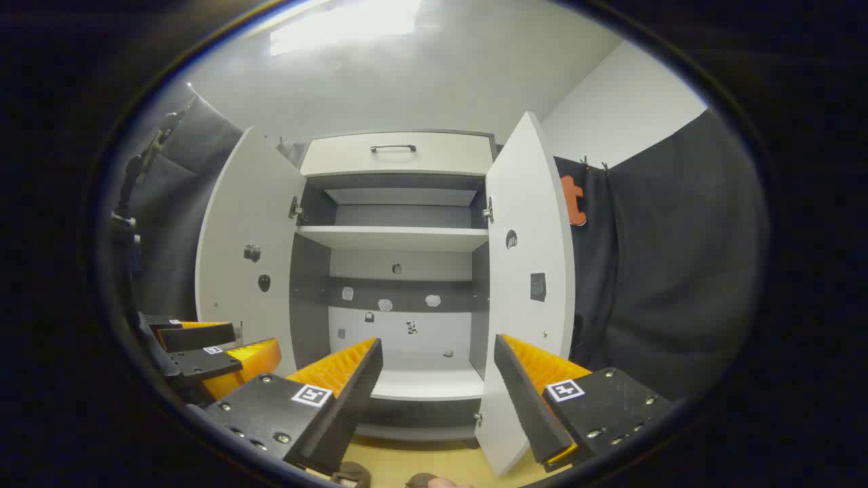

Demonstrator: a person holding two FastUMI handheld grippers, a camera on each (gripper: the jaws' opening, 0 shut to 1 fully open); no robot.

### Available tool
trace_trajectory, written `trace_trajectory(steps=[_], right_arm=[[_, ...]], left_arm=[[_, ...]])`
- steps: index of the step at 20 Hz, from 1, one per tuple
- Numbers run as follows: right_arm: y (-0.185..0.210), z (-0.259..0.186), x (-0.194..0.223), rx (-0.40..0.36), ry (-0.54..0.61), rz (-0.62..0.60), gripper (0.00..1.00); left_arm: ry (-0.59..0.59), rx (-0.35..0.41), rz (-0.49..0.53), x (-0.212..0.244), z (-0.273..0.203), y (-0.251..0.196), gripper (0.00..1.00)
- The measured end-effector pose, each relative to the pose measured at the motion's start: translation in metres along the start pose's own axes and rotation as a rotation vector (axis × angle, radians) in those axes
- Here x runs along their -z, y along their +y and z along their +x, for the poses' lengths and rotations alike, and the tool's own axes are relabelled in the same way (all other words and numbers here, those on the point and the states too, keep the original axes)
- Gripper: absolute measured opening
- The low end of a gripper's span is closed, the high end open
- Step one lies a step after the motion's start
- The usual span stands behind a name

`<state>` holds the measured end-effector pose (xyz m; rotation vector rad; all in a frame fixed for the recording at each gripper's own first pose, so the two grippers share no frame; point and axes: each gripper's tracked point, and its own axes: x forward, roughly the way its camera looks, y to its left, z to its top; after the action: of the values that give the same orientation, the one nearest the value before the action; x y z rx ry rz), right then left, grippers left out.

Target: Grab one shoe with the right hand and put it into the shoe cabinet, grab the other shoe with the left hand and put it into the shoe cabinet; then close the right door with the right hand and the left door with the left hand.

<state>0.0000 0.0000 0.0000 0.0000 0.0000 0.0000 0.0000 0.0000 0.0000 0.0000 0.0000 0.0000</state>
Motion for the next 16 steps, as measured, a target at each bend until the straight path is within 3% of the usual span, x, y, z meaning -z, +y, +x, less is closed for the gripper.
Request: trace_trajectory(steps=[2,6,7,15,16], right_arm=[[0.0,0.001,0.0,0.003,0.001,-0.002,0.94],[0.001,0.002,0.0,0.005,0.004,0.003,0.94],[0.0,0.002,0.0,0.006,0.004,0.003,0.98],[0.001,0.005,0.007,0.004,0.024,0.003,0.94],[0.002,0.006,0.01,0.002,0.031,0.002,0.99]], left_arm=[[0.001,-0.001,-0.001,0.0,-0.001,-0.001,0.97],[0.004,-0.006,0.001,0.002,0.0,-0.001,0.97],[0.006,-0.008,0.003,0.003,0.0,-0.001,0.97],[0.018,-0.014,0.003,0.008,-0.001,-0.001,0.96],[0.02,-0.014,0.003,0.01,0.0,0.0,0.97]])
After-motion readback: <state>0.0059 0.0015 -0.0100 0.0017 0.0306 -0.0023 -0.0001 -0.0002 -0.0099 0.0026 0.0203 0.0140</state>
